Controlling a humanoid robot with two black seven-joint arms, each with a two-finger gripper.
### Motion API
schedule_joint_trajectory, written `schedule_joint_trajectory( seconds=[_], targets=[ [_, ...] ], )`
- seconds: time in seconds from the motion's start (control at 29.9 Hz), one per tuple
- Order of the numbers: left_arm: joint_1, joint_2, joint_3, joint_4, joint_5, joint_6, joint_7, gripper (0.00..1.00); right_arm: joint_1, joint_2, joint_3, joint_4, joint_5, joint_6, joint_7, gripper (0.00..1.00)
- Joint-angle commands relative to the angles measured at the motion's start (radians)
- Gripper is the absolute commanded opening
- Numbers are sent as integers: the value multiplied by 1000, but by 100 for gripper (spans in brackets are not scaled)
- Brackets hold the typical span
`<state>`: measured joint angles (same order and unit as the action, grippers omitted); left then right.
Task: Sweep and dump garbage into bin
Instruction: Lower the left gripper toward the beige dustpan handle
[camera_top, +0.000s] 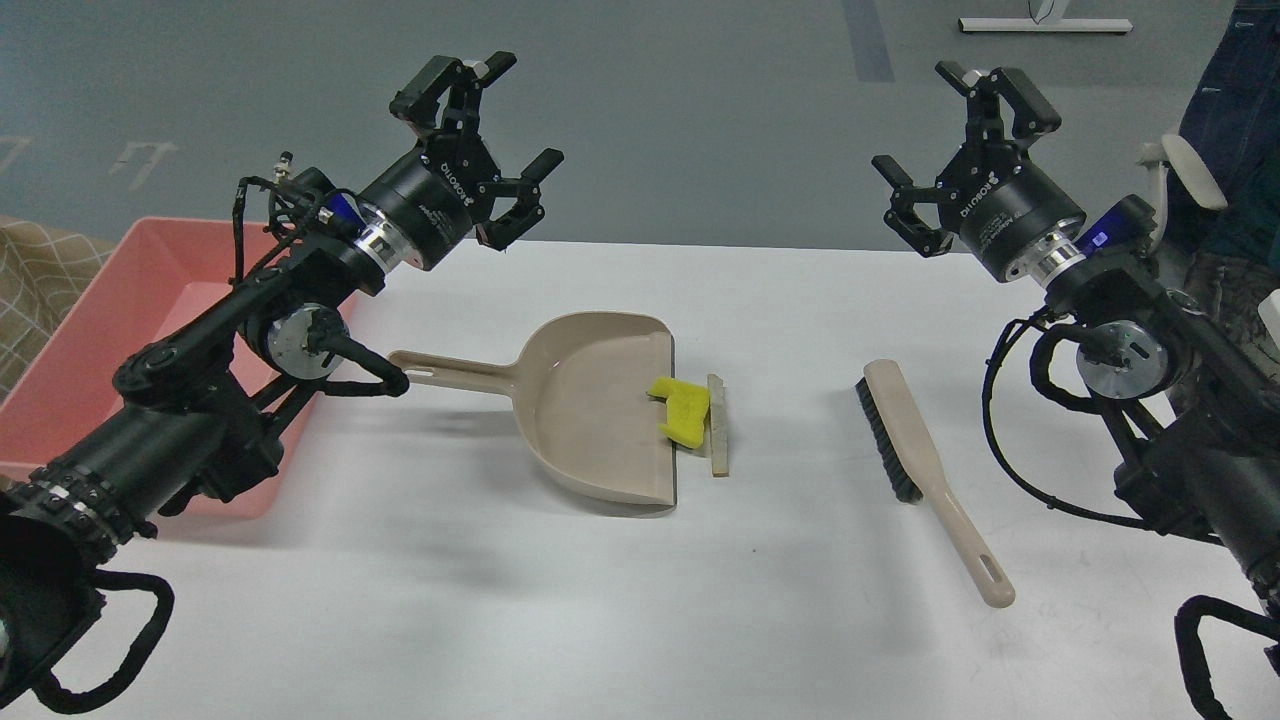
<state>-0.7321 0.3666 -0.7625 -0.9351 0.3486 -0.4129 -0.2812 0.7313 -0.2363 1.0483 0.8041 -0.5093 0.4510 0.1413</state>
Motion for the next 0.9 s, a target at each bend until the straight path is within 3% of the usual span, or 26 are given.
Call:
schedule_joint_trajectory(
  seconds=[0.0,0.4,0.53,0.67,0.87],
  targets=[
    [7,0,3,-13,-2,6,-6,100,-13,-14,1,4,0,3,0,100],
    [36,-3,17,-21,12,28,-1,100,-52,-47,1,47,-2,8,0,100],
    [59,26,17,-111,59,37,-3,100,-55,-49,1,47,-2,5,0,100],
    [132,110,5,-284,134,109,2,100,-55,-49,2,47,-2,3,1,100],
    [183,182,-1,-352,148,181,4,100,-59,-47,2,47,-3,6,1,100]
  ],
)
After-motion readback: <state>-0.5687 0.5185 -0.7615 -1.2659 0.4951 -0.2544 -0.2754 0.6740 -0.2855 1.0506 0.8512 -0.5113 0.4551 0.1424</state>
